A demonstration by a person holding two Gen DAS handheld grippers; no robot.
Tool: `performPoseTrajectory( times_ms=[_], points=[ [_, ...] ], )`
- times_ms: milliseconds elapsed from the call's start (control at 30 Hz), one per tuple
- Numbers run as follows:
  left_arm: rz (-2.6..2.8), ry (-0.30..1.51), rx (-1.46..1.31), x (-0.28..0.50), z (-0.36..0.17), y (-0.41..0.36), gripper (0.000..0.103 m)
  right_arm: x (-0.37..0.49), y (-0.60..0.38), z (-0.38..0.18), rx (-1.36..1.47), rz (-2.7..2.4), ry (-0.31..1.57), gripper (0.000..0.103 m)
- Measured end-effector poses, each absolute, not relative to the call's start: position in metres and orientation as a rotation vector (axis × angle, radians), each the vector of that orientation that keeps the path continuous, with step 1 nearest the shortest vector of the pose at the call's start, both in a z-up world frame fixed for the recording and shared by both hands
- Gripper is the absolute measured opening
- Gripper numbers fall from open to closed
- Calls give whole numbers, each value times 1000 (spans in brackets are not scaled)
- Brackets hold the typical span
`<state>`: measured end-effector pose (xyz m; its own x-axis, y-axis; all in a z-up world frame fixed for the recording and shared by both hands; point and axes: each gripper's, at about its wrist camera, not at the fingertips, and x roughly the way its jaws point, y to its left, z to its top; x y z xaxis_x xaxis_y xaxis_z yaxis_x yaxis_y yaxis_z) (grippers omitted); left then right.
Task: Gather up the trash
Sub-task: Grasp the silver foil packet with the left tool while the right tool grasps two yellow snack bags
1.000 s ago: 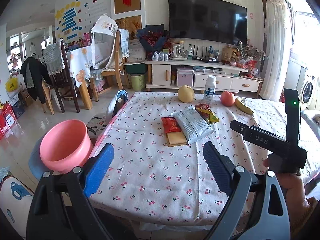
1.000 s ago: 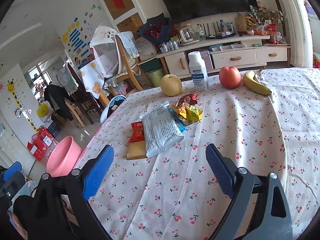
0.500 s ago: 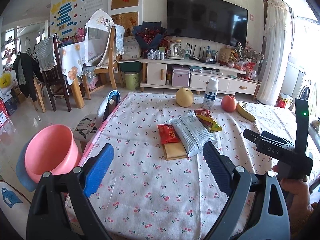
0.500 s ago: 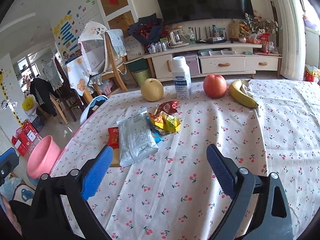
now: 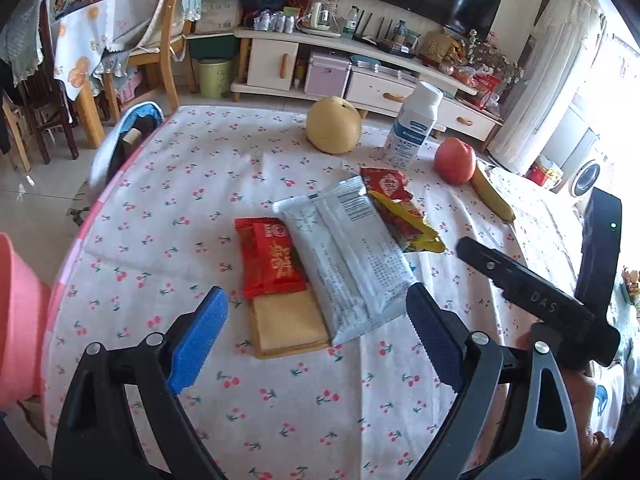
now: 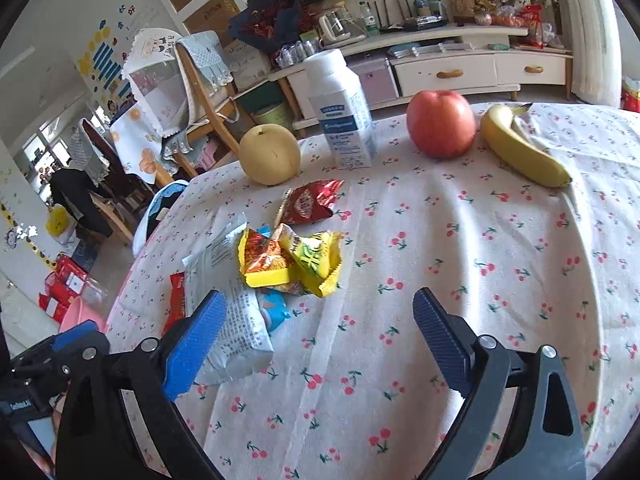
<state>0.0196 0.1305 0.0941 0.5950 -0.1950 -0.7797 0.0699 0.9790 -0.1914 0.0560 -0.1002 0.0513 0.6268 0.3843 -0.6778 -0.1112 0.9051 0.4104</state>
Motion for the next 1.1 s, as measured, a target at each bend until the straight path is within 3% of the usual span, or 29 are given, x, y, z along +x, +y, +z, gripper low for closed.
performPoseTrajectory(
  times_ms=[333, 433, 633, 1100],
  points=[
    [-132, 990, -159, 58, 67, 104, 91, 111, -79, 31, 349, 437, 910, 91],
    [-124, 1004, -156, 64, 60, 100, 91, 120, -75, 18, 334, 454, 953, 70],
    [-114, 1023, -178, 73, 55, 93, 91, 118, -94, 17, 362, 451, 930, 51],
    [-22, 1043, -184, 99, 34, 80, 90, 94, -143, 41, 417, 363, 828, 47]
  ],
)
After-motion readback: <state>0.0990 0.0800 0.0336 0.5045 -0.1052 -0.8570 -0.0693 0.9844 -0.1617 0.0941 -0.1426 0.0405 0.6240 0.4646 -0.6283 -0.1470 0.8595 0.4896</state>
